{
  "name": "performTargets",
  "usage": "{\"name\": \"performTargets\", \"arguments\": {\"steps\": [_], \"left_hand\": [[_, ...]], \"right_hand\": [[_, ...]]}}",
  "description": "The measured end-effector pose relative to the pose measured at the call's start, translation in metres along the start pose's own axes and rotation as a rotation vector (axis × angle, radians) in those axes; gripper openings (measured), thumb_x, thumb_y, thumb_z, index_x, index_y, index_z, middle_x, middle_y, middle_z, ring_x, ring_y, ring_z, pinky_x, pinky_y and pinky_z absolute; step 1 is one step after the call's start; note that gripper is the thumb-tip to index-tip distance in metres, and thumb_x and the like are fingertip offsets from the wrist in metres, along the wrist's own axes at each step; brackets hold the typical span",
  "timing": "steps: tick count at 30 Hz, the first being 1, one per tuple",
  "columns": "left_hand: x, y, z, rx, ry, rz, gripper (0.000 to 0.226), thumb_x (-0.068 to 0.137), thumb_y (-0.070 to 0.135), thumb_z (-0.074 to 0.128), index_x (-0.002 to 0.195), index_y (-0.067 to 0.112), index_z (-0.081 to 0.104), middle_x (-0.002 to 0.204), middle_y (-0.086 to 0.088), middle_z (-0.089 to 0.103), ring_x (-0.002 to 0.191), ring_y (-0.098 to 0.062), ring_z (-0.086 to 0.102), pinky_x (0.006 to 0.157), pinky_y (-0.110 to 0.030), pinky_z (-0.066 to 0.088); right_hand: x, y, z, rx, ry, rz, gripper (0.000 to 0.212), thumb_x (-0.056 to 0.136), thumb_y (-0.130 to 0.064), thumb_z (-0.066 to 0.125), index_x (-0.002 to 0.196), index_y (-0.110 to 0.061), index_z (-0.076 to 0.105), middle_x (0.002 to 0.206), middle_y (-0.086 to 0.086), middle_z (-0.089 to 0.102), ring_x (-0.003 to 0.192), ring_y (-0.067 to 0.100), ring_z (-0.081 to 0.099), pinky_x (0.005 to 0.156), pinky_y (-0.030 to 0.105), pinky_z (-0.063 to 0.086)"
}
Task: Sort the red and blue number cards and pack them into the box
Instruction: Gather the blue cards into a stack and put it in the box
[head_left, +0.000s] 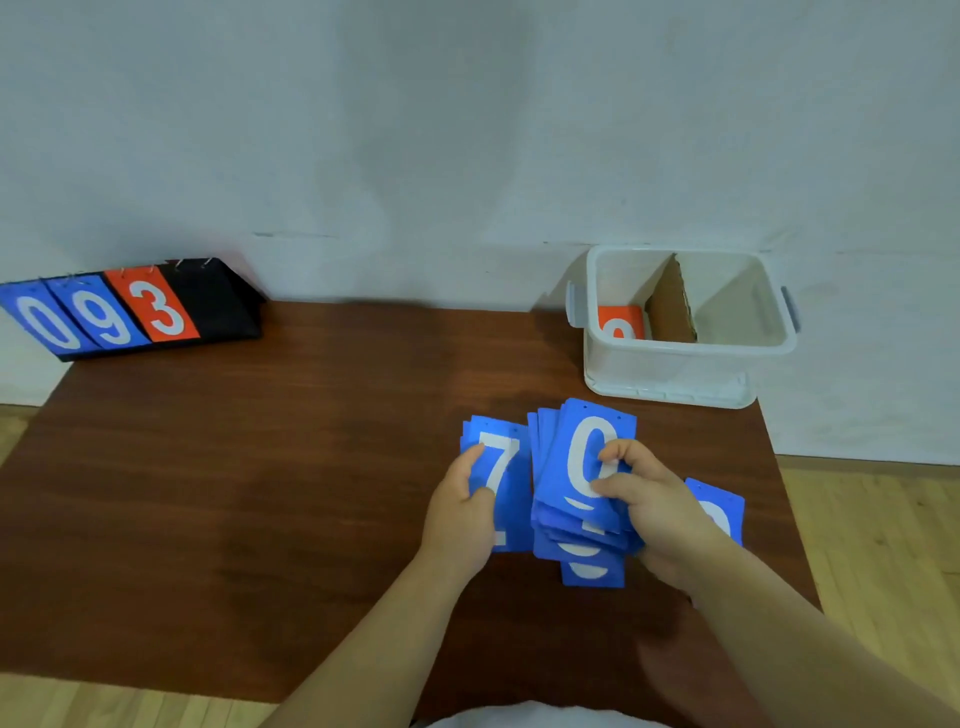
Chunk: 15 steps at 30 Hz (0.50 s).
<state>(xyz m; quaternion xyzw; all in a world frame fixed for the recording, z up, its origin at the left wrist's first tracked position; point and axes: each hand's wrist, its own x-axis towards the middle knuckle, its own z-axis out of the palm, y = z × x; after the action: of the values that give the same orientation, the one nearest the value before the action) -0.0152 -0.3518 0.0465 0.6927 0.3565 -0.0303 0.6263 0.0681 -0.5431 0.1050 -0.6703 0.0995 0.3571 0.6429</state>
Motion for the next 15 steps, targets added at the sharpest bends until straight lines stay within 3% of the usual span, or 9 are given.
{"name": "performTargets", "arguments": {"steps": [1,2,5,6,8,10,13,15], "left_hand": [[-0.002,0.008,-0.001,-0.033,-0.026,0.006,0.060,0.095,0.002,0.043,0.144,0.037,0.049,0.095,-0.006,0.069,0.063,-0.009,0.059,0.061,-0.026,0.053],[-0.002,0.014,-0.001,-0.067,-0.049,0.011,0.059,0.096,0.000,0.043,0.143,0.035,0.050,0.088,-0.002,0.067,0.064,-0.011,0.058,0.062,-0.028,0.054],[-0.007,0.033,0.003,-0.229,-0.152,0.012,0.043,0.103,0.010,0.045,0.141,0.026,0.056,0.116,-0.004,0.072,0.103,-0.020,0.070,0.093,-0.046,0.058],[-0.012,0.042,0.005,-0.268,-0.185,0.027,0.034,0.108,0.022,0.043,0.138,0.024,0.059,0.122,-0.004,0.072,0.109,-0.020,0.070,0.096,-0.044,0.057],[-0.021,0.057,0.011,-0.319,-0.251,0.012,0.045,0.109,0.046,0.032,0.130,0.023,0.065,0.119,-0.002,0.074,0.109,-0.021,0.071,0.094,-0.041,0.057],[-0.030,0.068,0.019,-0.348,-0.310,0.038,0.050,0.104,0.054,0.032,0.127,0.025,0.065,0.118,-0.002,0.075,0.110,-0.022,0.071,0.095,-0.042,0.058],[-0.039,0.076,0.035,-0.311,-0.374,0.146,0.031,0.108,0.031,0.043,0.136,0.031,0.055,0.125,0.002,0.071,0.115,-0.018,0.069,0.097,-0.038,0.057],[-0.040,0.079,0.046,-0.283,-0.406,0.186,0.045,0.109,0.016,0.043,0.148,0.038,0.042,0.133,0.004,0.066,0.118,-0.018,0.067,0.099,-0.042,0.056]], "right_hand": [[0.000,-0.005,0.007,0.085,-0.031,-0.008,0.028,0.093,0.006,0.054,0.091,-0.022,0.058,0.096,0.010,0.068,0.083,0.030,0.069,0.066,0.038,0.053],[-0.001,-0.010,0.013,0.165,-0.067,-0.017,0.030,0.093,0.007,0.050,0.090,-0.021,0.058,0.095,0.011,0.068,0.084,0.032,0.069,0.064,0.037,0.055],[-0.001,-0.021,0.024,0.275,-0.126,-0.035,0.032,0.092,0.009,0.047,0.088,-0.019,0.061,0.099,0.014,0.067,0.090,0.037,0.067,0.066,0.039,0.056],[-0.001,-0.023,0.025,0.289,-0.126,-0.036,0.031,0.092,0.009,0.047,0.088,-0.019,0.061,0.100,0.014,0.068,0.092,0.038,0.068,0.068,0.040,0.056],[-0.005,-0.027,0.024,0.268,-0.108,-0.040,0.029,0.092,0.006,0.047,0.088,-0.019,0.060,0.100,0.013,0.068,0.094,0.038,0.069,0.068,0.041,0.055],[-0.008,-0.028,0.017,0.172,-0.055,-0.054,0.026,0.092,0.002,0.049,0.087,-0.021,0.059,0.095,0.010,0.068,0.089,0.036,0.070,0.066,0.039,0.054],[-0.014,-0.028,0.002,0.025,0.007,-0.106,0.021,0.092,-0.002,0.051,0.089,-0.022,0.057,0.092,0.009,0.064,0.085,0.031,0.067,0.066,0.038,0.052],[-0.015,-0.024,-0.010,-0.027,0.013,-0.108,0.018,0.094,-0.004,0.051,0.091,-0.021,0.056,0.093,0.007,0.063,0.085,0.027,0.068,0.069,0.040,0.053]]}}
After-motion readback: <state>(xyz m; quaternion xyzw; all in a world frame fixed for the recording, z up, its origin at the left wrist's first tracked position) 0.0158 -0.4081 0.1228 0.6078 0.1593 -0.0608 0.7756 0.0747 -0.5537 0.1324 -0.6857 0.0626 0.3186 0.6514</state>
